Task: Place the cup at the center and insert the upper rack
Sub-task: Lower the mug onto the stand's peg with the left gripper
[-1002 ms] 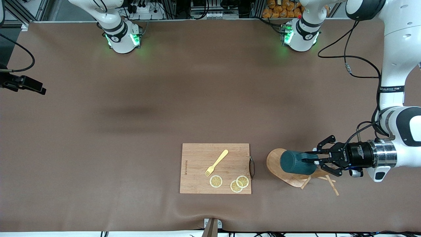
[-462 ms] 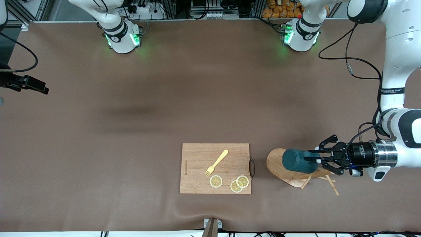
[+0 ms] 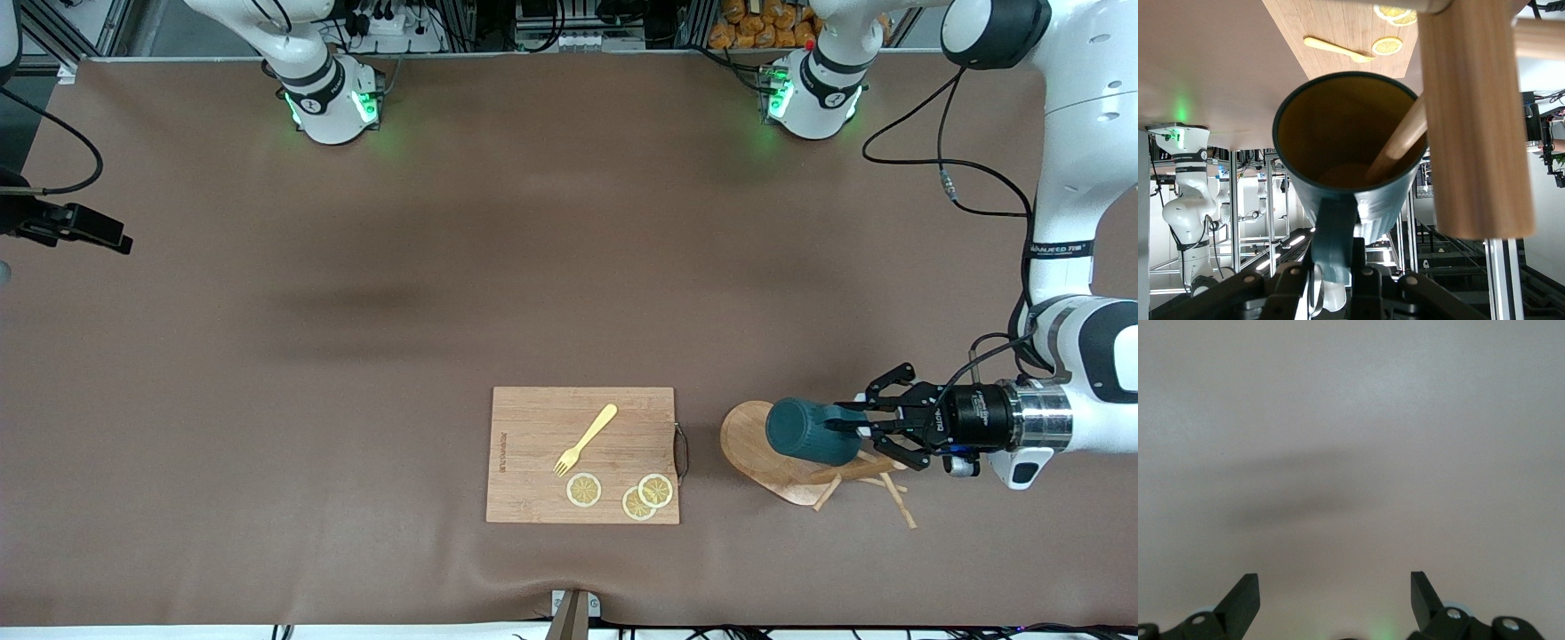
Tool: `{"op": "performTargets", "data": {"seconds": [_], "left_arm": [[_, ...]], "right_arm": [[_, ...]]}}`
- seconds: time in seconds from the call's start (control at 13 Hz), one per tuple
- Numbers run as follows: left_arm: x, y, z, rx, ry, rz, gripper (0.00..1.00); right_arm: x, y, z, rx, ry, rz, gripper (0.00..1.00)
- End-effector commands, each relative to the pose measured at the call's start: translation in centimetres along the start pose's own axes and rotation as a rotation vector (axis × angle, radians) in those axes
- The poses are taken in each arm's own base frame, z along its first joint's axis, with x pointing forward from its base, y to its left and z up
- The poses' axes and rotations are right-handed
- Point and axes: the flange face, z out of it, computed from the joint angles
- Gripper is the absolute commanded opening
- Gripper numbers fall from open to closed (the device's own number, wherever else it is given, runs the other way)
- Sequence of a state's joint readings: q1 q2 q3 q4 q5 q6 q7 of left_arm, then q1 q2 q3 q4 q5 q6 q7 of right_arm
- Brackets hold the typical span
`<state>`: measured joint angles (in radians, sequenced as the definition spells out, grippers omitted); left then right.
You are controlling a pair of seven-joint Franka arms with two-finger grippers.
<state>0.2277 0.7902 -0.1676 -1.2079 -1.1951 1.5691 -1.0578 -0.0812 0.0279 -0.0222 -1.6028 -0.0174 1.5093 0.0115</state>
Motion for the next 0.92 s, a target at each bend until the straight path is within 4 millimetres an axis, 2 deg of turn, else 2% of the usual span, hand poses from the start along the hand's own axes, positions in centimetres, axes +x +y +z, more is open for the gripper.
{"op": "performTargets", "data": {"seconds": [0.0, 0.85], "left_arm": [[-0.29, -0.05, -0.09, 0.001, -0.033, 0.031, 0.0], [-0.17, -0.09, -0.59, 0.001, -0.013, 0.061, 0.0]], "right_arm": [[-0.7, -0.08, -0.45, -0.001, 0.0, 0.0, 1.0], [-0.79, 0.1, -0.69, 0.0, 0.006, 0.005, 1.0]]}}
